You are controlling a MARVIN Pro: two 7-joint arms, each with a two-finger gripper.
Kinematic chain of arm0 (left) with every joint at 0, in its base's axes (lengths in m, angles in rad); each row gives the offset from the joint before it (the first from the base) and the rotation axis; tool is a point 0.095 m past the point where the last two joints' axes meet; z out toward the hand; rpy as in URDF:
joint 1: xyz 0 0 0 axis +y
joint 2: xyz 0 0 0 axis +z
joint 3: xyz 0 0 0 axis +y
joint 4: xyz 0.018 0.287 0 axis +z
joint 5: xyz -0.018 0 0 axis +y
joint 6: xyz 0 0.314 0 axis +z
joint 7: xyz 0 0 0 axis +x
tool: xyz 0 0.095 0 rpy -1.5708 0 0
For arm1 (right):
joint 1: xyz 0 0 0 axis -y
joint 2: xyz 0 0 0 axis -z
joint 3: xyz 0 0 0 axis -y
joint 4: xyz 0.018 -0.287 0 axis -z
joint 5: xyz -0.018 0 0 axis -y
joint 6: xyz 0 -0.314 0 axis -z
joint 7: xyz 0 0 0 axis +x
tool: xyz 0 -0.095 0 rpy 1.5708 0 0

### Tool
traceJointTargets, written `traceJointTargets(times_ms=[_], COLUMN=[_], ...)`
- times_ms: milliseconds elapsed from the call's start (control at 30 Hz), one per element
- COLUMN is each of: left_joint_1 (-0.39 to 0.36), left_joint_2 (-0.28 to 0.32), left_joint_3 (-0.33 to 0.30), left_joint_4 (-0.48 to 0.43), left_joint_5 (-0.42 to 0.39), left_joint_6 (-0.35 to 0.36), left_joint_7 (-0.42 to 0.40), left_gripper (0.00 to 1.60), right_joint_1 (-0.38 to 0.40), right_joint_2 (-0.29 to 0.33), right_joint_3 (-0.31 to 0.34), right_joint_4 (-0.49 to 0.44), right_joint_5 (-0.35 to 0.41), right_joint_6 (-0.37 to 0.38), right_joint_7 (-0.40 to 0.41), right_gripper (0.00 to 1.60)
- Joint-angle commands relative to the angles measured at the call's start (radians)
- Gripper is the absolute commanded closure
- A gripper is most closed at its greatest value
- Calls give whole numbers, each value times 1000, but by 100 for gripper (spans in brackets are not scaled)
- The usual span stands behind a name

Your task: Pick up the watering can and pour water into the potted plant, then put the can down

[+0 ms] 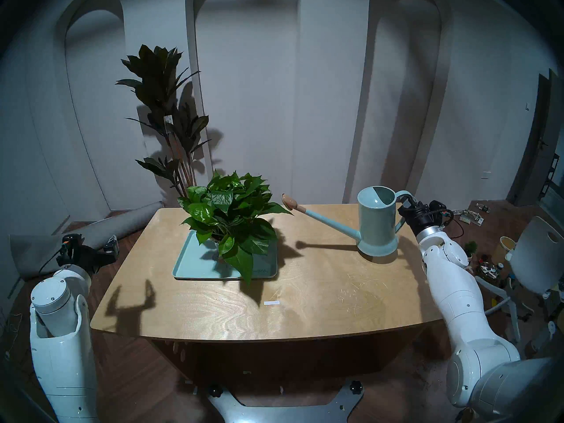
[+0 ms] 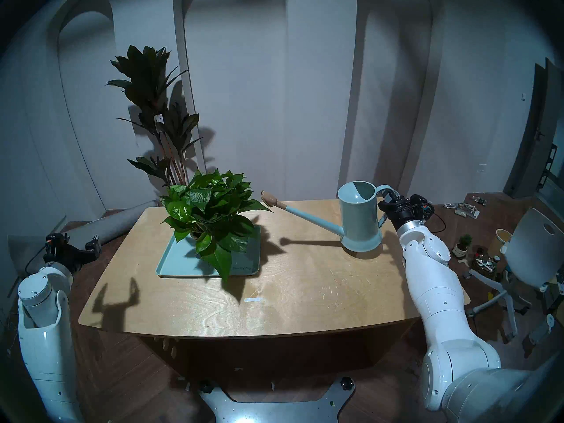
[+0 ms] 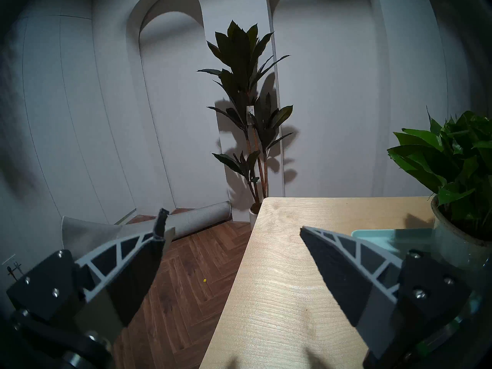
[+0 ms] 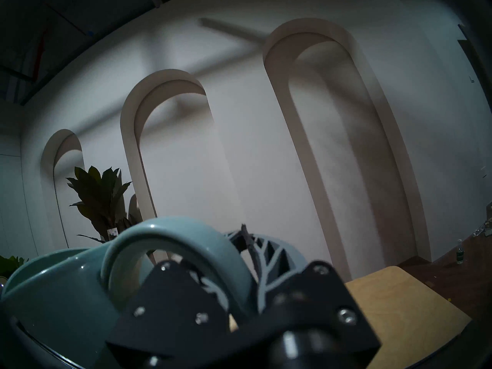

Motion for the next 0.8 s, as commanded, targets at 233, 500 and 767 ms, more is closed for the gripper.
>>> traceJointTargets(times_ms=[233, 500, 767], left_joint_1=[-6, -6, -7], left_joint_2=[5, 5, 5], left_joint_3=[0, 0, 0], left_joint_4=[-17, -17, -15], left_joint_5=[0, 0, 0], left_joint_6=[-4, -4, -4], left_joint_7=[-2, -2, -2], left_gripper=[0, 0, 0], right_joint_1=[119, 148, 179], right_joint_2=[18, 25, 46], right_joint_3=[22, 15, -16], right_joint_4=[-89, -115, -159], right_joint_5=[14, 6, -15], right_joint_6=[-14, 2, 18], right_joint_7=[13, -5, -20], right_gripper=[160, 160, 160])
